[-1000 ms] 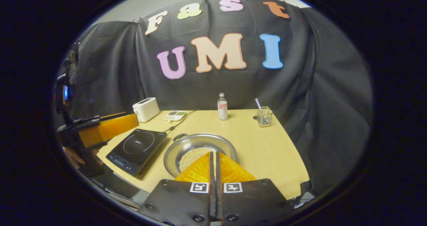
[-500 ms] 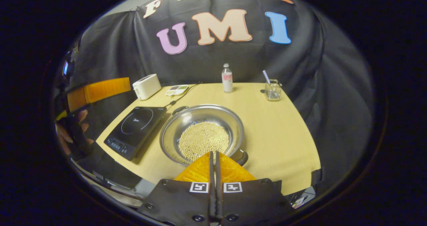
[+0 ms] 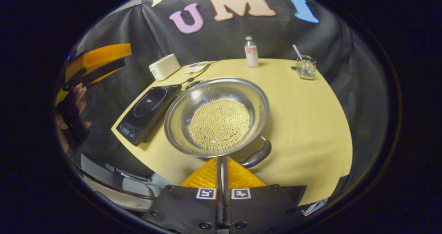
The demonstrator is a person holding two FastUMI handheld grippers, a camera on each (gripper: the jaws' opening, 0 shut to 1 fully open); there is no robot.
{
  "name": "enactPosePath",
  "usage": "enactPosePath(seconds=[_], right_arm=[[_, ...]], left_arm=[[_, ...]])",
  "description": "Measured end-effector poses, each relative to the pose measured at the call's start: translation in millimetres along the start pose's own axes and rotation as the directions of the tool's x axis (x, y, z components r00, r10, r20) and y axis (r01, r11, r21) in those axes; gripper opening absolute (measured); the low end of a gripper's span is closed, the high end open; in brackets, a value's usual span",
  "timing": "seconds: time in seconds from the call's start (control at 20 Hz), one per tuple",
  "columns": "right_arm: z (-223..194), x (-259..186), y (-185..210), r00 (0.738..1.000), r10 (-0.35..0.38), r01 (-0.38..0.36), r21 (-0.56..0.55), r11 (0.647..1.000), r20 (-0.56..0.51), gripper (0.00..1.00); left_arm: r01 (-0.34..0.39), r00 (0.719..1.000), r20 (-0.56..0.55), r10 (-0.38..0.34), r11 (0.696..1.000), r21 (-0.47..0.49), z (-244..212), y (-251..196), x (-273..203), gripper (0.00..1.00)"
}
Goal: First push the handle of the pot to place it horizontally, then grasp the pot with both hands and set it on the induction cooktop.
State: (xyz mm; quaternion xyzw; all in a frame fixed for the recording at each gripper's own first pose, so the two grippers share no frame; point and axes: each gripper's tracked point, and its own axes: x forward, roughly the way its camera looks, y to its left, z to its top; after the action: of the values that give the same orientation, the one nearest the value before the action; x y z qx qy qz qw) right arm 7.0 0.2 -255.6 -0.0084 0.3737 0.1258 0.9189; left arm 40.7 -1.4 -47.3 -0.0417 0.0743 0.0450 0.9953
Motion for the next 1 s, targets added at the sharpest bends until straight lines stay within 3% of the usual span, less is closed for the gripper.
enactPosePath(seconds=[0.5,1.0], right_arm=[[-22.4,24.8,-7.3,0.991,0.088,-0.087,0.011,0.996,-0.102,0.02],[-14.4,30.5,-37.0,0.987,0.109,-0.113,-0.025,0.993,-0.116,0.02]], left_arm=[[-0.116,0.993,-0.014,0.116,0.993,0.002,-4.6,11.2,-9.9,0.96],[-0.177,0.984,-0.011,0.177,0.984,-0.020,-4.1,11.8,-13.1,0.96]])
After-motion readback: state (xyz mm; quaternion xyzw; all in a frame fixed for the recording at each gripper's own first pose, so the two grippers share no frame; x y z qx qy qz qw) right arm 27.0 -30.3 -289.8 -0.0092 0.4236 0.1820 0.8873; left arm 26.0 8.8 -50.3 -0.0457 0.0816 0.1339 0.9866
